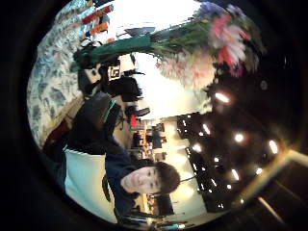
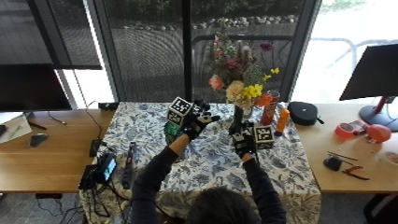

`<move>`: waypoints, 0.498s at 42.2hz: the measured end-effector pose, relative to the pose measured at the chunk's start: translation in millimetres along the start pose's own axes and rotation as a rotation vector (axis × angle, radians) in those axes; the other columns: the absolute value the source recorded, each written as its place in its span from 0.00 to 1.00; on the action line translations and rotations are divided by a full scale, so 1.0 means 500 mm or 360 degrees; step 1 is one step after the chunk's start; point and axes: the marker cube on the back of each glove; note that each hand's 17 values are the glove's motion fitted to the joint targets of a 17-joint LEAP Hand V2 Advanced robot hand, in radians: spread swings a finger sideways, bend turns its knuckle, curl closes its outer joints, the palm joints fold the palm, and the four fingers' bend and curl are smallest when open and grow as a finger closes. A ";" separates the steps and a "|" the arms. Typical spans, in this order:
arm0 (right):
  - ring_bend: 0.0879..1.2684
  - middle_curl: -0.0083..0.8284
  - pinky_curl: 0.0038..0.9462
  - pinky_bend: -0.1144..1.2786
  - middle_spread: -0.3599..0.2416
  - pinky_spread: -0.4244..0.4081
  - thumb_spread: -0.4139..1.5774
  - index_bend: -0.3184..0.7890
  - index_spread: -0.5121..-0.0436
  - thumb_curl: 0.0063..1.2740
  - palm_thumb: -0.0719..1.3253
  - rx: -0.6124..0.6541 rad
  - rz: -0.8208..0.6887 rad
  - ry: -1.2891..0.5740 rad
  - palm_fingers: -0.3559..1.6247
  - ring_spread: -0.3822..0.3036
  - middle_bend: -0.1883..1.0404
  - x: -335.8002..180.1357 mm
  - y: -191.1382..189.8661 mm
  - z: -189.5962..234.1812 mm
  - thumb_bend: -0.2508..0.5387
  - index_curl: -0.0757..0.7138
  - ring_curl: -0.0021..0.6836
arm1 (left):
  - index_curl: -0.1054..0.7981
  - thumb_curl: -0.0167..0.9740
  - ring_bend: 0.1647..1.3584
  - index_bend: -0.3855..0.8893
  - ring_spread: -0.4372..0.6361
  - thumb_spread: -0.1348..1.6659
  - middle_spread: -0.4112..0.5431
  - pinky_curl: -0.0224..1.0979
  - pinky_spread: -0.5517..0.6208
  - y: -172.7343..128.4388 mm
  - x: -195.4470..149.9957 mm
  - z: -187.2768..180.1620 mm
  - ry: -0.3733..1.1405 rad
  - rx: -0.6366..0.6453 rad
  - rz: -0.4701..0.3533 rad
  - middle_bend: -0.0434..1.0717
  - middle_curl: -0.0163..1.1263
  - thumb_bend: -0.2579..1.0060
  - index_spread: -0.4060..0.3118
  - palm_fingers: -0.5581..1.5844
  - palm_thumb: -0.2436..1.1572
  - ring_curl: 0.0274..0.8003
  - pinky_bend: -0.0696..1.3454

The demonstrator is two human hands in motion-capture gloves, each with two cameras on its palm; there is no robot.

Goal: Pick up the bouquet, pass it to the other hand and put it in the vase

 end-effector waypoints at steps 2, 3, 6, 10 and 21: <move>0.50 0.76 0.49 0.37 0.22 0.21 0.85 0.44 0.58 0.26 0.84 -0.0049 -0.0051 -0.0020 0.78 0.21 0.54 0.006 -0.002 0.021 0.32 0.69 0.79 | 0.46 0.35 0.41 0.39 0.68 0.69 0.76 0.37 0.72 -0.032 -0.025 0.009 0.0055 -0.0029 -0.0019 0.18 0.22 0.21 0.65 0.33 0.55 0.35 0.49; 0.50 0.76 0.49 0.38 0.22 0.20 0.85 0.44 0.58 0.26 0.84 -0.0074 -0.0075 -0.0037 0.79 0.21 0.54 0.008 -0.003 0.034 0.32 0.69 0.79 | 0.45 0.36 0.42 0.38 0.67 0.69 0.76 0.37 0.70 -0.040 -0.027 0.015 0.0091 -0.0033 -0.0029 0.18 0.22 0.21 0.66 0.34 0.56 0.36 0.51; 0.51 0.76 0.49 0.38 0.22 0.20 0.85 0.44 0.58 0.26 0.85 -0.0147 -0.0129 -0.0098 0.79 0.21 0.54 0.006 0.001 0.071 0.32 0.70 0.79 | 0.44 0.36 0.42 0.38 0.66 0.68 0.75 0.38 0.69 -0.070 -0.045 0.028 0.0174 -0.0033 -0.0055 0.19 0.22 0.21 0.68 0.35 0.58 0.36 0.53; 0.51 0.77 0.50 0.39 0.22 0.20 0.85 0.44 0.58 0.25 0.85 -0.0185 -0.0101 -0.0108 0.79 0.21 0.54 -0.016 0.022 0.111 0.31 0.71 0.80 | 0.44 0.37 0.41 0.40 0.65 0.66 0.73 0.38 0.68 -0.093 -0.077 0.036 0.0206 -0.0056 -0.0110 0.20 0.23 0.19 0.69 0.36 0.59 0.36 0.54; 0.51 0.78 0.50 0.39 0.23 0.20 0.84 0.44 0.58 0.25 0.86 -0.0311 -0.0120 -0.0087 0.79 0.21 0.55 0.015 0.033 0.190 0.31 0.73 0.80 | 0.49 0.39 0.35 0.46 0.64 0.64 0.63 0.34 0.73 -0.207 -0.235 0.025 0.0257 -0.0031 -0.0281 0.23 0.28 0.19 0.67 0.41 0.63 0.33 0.46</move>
